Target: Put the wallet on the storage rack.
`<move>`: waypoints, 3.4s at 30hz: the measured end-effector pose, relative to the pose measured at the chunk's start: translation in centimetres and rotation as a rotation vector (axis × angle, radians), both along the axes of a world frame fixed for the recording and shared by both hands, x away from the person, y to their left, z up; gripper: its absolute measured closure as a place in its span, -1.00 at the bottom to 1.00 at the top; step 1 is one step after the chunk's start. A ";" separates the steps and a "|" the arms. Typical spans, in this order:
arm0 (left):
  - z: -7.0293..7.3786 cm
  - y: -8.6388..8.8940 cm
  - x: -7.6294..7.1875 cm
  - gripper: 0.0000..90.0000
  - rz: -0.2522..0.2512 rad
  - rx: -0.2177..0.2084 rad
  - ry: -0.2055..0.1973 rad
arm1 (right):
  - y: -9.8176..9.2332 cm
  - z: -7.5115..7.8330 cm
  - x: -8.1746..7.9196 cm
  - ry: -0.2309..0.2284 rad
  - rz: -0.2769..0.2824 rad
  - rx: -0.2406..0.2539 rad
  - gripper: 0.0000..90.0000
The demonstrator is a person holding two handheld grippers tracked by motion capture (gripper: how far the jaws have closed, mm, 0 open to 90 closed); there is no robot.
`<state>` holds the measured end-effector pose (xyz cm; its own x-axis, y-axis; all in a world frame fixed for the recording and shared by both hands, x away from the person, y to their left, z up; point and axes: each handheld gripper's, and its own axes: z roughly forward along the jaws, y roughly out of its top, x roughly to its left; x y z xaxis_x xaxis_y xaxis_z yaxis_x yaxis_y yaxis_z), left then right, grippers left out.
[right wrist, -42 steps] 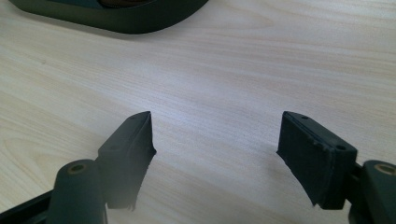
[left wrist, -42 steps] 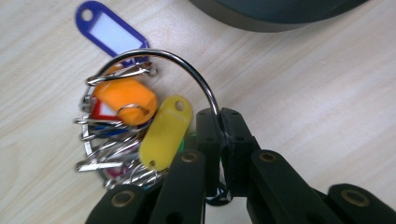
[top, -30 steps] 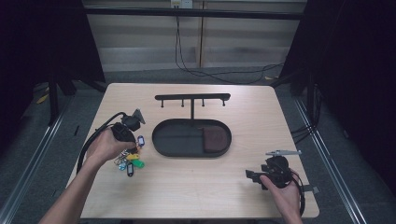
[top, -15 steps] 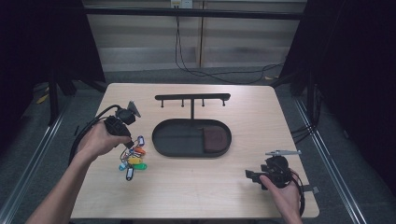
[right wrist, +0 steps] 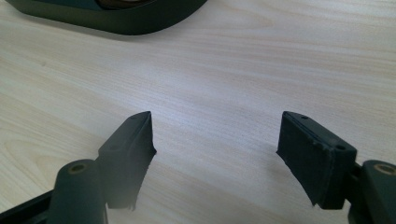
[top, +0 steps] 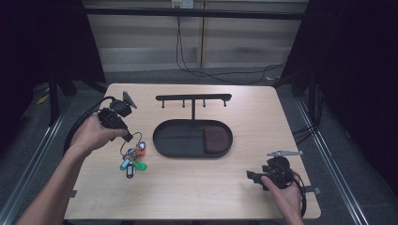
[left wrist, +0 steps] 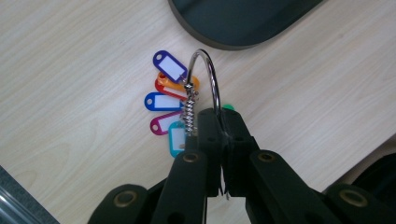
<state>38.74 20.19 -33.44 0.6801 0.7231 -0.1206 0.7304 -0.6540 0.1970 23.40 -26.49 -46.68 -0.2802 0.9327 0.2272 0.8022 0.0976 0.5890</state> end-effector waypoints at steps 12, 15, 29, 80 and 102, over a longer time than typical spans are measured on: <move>3.7 0.0 -0.3 0.96 0.003 -0.036 -0.049 | 0.0 -0.1 0.0 -0.004 0.004 0.004 -0.41; 4.4 0.0 -0.3 0.96 -0.001 -0.041 -0.054 | 0.0 -0.1 0.0 -0.002 0.001 0.003 -0.41; 7.5 -1.3 -0.4 0.96 -0.050 -0.030 -0.083 | 0.0 -0.1 0.1 0.001 -0.003 0.008 -0.42; 7.3 -8.3 5.9 0.96 -0.151 -0.083 -0.072 | -0.2 0.2 -0.2 -0.013 0.004 0.025 -0.48; 5.9 -7.8 7.1 0.96 -0.084 -0.008 -0.079 | -0.2 0.2 -0.2 -0.016 0.004 0.018 -0.48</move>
